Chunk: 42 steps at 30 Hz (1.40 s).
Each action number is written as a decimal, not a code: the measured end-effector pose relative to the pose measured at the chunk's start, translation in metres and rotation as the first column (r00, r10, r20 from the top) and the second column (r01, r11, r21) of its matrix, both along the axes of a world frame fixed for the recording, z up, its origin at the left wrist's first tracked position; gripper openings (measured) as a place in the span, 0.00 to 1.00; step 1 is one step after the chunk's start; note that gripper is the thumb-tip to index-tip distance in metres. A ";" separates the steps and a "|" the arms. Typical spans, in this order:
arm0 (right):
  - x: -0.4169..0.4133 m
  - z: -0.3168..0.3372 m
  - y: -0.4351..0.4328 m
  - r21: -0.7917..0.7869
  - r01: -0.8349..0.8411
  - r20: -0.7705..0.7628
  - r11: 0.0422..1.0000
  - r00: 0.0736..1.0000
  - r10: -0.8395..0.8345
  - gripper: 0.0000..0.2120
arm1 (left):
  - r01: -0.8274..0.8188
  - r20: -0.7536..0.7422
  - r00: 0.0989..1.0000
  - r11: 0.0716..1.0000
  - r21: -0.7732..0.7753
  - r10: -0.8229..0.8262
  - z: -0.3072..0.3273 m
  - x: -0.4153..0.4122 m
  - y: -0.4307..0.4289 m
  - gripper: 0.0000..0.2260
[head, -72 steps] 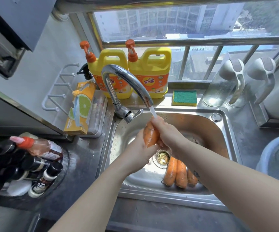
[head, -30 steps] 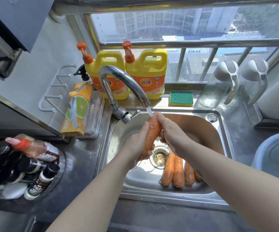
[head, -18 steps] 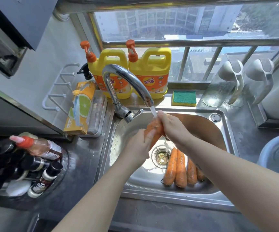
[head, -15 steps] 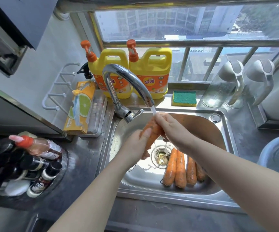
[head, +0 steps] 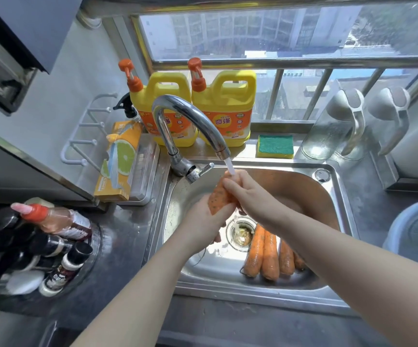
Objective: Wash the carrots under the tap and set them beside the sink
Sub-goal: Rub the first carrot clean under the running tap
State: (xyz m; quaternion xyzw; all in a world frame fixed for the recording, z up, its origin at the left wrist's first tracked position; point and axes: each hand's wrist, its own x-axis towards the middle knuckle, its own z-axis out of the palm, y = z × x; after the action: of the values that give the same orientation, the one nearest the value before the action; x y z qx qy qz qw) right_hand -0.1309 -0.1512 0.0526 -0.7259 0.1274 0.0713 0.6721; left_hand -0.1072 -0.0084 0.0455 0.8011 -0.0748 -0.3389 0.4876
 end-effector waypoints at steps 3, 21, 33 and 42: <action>0.005 -0.002 0.003 0.008 0.104 -0.008 0.995 0.995 -0.104 0.16 | 0.054 0.102 0.993 0.996 0.065 -0.060 0.002 -0.007 -0.002 0.07; 0.009 0.004 -0.021 0.151 -0.033 -0.271 0.988 0.960 0.074 0.11 | 0.068 0.152 0.985 0.994 0.087 -0.081 -0.007 0.006 0.009 0.13; 0.008 -0.008 -0.023 -0.363 -0.025 0.037 0.931 0.998 0.041 0.18 | 0.126 0.296 0.940 0.978 0.167 -0.171 -0.004 0.001 0.007 0.18; -0.015 -0.011 -0.050 -0.909 -0.233 0.009 0.345 0.816 0.577 0.34 | 0.146 0.152 0.976 0.986 0.086 -0.158 -0.003 0.010 0.016 0.13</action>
State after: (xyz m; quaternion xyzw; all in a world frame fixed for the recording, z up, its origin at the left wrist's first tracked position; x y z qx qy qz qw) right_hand -0.1461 -0.2009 0.0413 -0.9720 -0.1570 0.0400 0.1700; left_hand -0.0974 0.0079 0.0427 0.8351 -0.1615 -0.3129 0.4225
